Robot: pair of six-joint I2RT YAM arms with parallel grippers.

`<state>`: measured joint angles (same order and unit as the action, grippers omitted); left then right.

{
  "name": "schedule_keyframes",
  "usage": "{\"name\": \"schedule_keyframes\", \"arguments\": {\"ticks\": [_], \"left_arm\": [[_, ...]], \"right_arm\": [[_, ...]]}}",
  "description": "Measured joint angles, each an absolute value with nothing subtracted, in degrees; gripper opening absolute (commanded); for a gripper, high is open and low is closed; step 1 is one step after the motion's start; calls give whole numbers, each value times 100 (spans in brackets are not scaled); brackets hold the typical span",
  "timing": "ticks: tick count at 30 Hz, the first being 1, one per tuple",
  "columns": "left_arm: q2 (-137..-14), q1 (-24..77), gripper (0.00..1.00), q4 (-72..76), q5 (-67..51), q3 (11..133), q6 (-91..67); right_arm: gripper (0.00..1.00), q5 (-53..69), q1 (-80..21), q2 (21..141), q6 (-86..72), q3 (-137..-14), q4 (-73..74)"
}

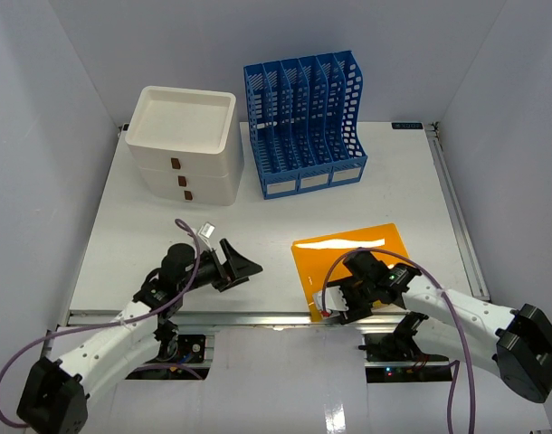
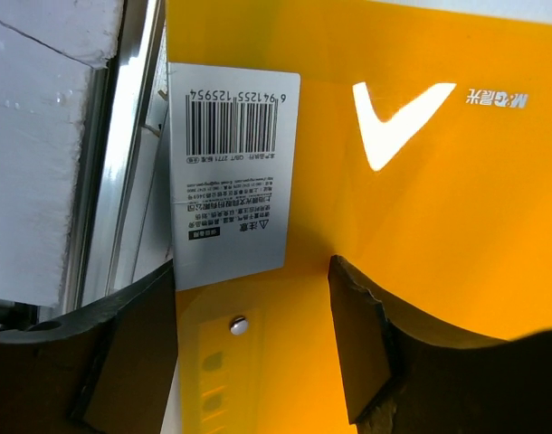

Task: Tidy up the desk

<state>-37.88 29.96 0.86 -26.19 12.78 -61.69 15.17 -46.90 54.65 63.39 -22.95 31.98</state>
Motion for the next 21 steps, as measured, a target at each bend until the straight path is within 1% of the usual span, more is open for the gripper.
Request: {"name": "schedule_keyframes", "arguments": {"ticks": [2, 3, 7, 13, 21], "left_arm": [[-4148, 3372, 98, 329, -2431, 1280, -6206], [-4329, 3510, 98, 431, -2358, 1280, -6216], [-4901, 3858, 98, 771, -2098, 1291, -6287], [-5068, 3951, 98, 1097, -1893, 1415, -6330], [-5437, 4198, 98, 1381, -1600, 1548, -6697]], "right_arm": [[29, 1588, -4687, 5573, 6331, -2417, 3299], [26, 1639, -4684, 5594, 6315, -2467, 3348], [23, 1865, -4666, 5590, 6246, -2785, 3477], [21, 2071, -4570, 5367, 6080, -3266, 3425], [19, 2478, -3903, 5404, 6055, -3654, 3364]]}}
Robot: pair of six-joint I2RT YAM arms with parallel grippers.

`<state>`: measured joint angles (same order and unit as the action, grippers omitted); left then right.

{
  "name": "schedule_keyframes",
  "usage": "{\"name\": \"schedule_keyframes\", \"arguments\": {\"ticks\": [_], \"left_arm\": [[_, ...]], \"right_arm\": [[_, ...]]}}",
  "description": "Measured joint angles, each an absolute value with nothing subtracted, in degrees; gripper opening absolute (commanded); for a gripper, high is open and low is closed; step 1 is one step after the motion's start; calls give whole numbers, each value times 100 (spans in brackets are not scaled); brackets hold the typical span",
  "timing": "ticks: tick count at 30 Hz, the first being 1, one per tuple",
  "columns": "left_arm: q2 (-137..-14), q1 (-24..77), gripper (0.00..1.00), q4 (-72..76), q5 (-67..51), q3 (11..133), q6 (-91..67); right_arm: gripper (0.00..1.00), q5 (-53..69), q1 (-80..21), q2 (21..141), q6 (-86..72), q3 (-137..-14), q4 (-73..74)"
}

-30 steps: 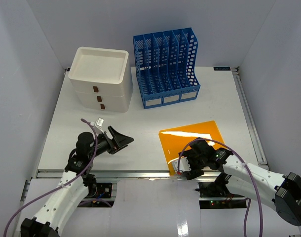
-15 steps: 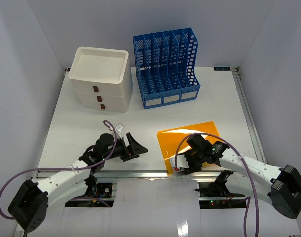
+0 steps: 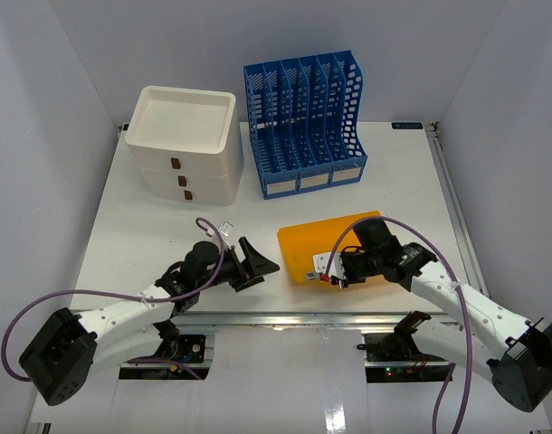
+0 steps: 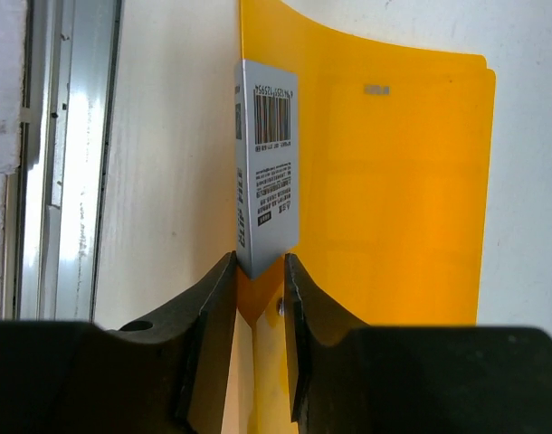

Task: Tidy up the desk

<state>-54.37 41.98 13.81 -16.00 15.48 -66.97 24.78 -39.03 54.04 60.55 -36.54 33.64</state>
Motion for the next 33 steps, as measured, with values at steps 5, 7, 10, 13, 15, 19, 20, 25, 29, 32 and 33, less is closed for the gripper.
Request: {"name": "schedule_keyframes", "arguments": {"ticks": [5, 7, 10, 13, 15, 19, 20, 25, 29, 32, 33], "left_arm": [[-6327, 4736, 98, 1423, -1282, 1754, -7322], [-6787, 4926, 98, 1522, -1184, 1918, -7541], [-7403, 5069, 98, 1595, -1089, 2222, -7785], [-7822, 5091, 98, 1641, -969, 2508, -7916], [-7889, 5099, 98, 1636, -853, 2611, -7982], [-7793, 5110, 98, 1626, -621, 2667, -8055], [-7737, 5112, 98, 1598, -577, 2668, -8060], [-7145, 5113, 97, 1373, -454, 2595, -8036], [-6146, 5112, 98, 1294, -291, 2284, -8048], [-5483, 5113, 98, 1165, -56, 2114, -8063], [-5417, 5112, 98, 1167, 9, 2106, -8064]], "right_arm": [[18, 2676, -3603, 5577, 6066, -3742, 3293], [18, 2733, -3554, 5590, 6068, -3766, 3284], [18, 2762, -3521, 5582, 6073, -3774, 3277], [18, 2737, -3478, 5525, 6079, -3772, 3240], [18, 2700, -3458, 5446, 6085, -3771, 3206], [18, 2664, -3417, 5280, 6106, -3760, 3143], [18, 2664, -3401, 5266, 6110, -3760, 3139], [17, 2696, -3233, 5308, 6151, -3758, 3134], [17, 2807, -3120, 5389, 6204, -3758, 3154], [17, 2903, -3077, 5393, 6214, -3758, 3153], [17, 2931, -3071, 5390, 6216, -3756, 3154]]}}
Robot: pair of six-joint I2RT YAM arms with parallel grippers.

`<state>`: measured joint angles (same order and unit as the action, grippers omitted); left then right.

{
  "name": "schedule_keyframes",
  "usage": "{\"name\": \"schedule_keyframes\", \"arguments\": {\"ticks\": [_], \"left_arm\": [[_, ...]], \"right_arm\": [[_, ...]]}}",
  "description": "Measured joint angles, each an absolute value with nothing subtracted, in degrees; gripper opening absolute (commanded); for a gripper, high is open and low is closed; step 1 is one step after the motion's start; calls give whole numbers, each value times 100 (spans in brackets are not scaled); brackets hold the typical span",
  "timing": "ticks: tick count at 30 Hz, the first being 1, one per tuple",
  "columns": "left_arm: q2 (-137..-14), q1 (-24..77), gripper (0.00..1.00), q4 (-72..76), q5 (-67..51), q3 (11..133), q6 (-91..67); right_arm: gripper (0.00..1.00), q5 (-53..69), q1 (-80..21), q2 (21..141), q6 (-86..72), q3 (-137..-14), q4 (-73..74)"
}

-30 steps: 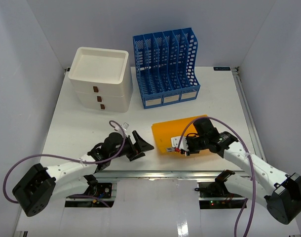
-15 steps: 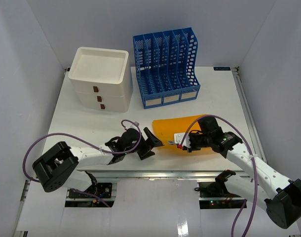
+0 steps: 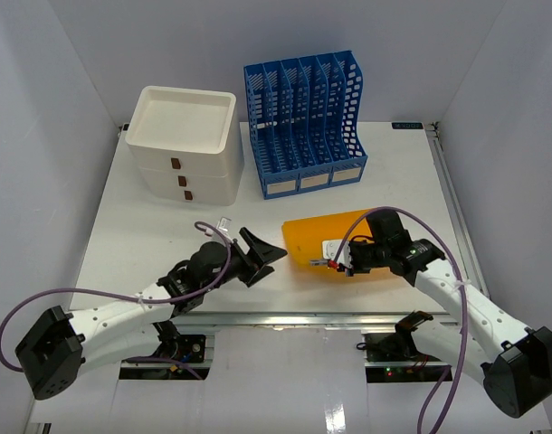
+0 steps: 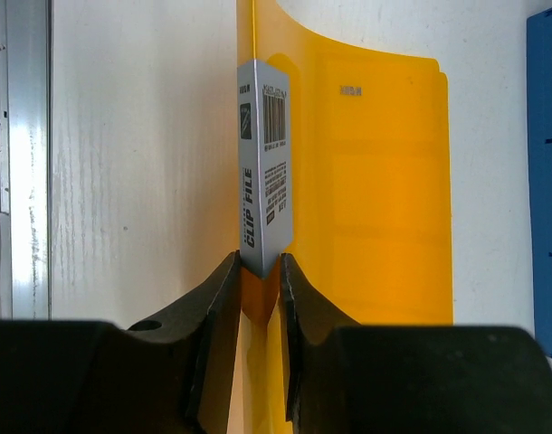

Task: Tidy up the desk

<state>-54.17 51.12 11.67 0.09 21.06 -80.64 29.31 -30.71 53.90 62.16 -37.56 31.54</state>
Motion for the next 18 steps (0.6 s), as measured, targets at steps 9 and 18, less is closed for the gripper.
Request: {"name": "schedule_keyframes", "arguments": {"ticks": [9, 18], "left_arm": [[-7764, 5105, 98, 1606, -5, 2799, -8256], [-9210, 5070, 79, 2159, -357, 3683, -8602]], "right_arm": [[17, 3144, -3044, 5221, 6252, -3726, 3277], [17, 3241, -3044, 5071, 6307, -3726, 3336]]}}
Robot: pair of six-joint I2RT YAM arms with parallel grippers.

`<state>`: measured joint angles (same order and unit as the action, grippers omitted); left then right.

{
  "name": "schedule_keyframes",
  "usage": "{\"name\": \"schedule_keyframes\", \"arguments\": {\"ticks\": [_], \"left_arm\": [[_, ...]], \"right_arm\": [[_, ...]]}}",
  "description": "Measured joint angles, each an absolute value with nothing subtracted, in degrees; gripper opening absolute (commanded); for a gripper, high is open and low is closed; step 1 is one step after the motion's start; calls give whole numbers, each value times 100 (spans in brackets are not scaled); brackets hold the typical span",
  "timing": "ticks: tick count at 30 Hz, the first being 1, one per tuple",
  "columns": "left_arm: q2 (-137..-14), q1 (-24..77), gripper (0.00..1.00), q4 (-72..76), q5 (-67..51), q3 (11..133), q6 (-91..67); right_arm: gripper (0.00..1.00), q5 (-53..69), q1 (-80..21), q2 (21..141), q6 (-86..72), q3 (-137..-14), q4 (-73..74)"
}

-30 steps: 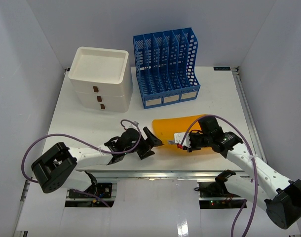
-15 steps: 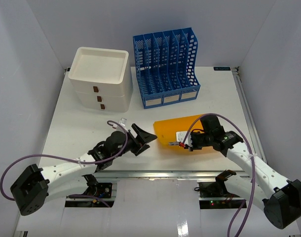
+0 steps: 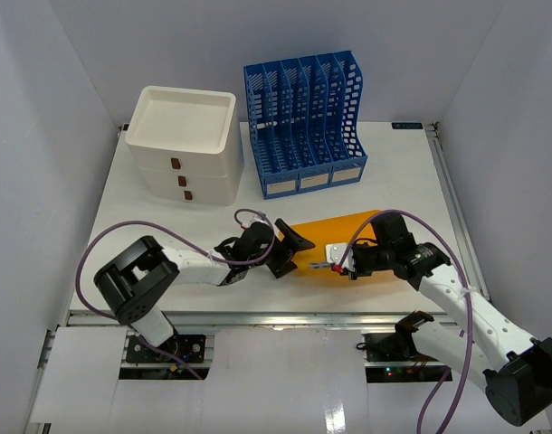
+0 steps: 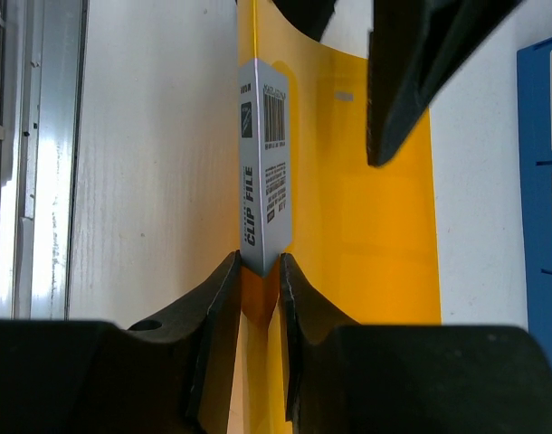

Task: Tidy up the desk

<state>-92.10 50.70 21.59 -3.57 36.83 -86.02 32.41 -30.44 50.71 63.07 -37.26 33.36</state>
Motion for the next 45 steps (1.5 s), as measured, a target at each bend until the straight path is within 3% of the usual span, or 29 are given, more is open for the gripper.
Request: {"name": "schedule_keyframes", "arguments": {"ticks": [2, 6, 10, 16, 25, 35, 39, 45], "left_arm": [[-9419, 5068, 63, 2337, -435, 3894, -8661], [-9696, 4994, 17, 2602, -578, 3950, -8825], [-9903, 4926, 1, 3097, -737, 3928, -9077], [-9908, 4881, 0, 3533, -813, 3817, -9378], [-9438, 4963, 0, 3698, -777, 3710, -9937], [-8967, 5232, 0, 3162, -471, 3891, -10301], [-8969, 5290, 0, 2830, -323, 4199, -10326], [-8969, 5315, 0, 2282, -131, 4812, -10187]], "right_arm": [[17, 3276, -3044, 5045, 6314, -3726, 3334], [17, 3228, -3017, 5010, 6320, -3728, 3354], [18, 3121, -3003, 4992, 6319, -3724, 3435], [28, 3062, -3007, 4866, 6322, -3718, 3434], [72, 3072, -3044, 4645, 6300, -3518, 3299], [93, 2634, -3051, 4511, 6072, -3349, 2618], [91, 2153, -3135, 4358, 5835, -3197, 2227], [55, 1604, -3173, 4065, 5819, -3189, 1997]]}}
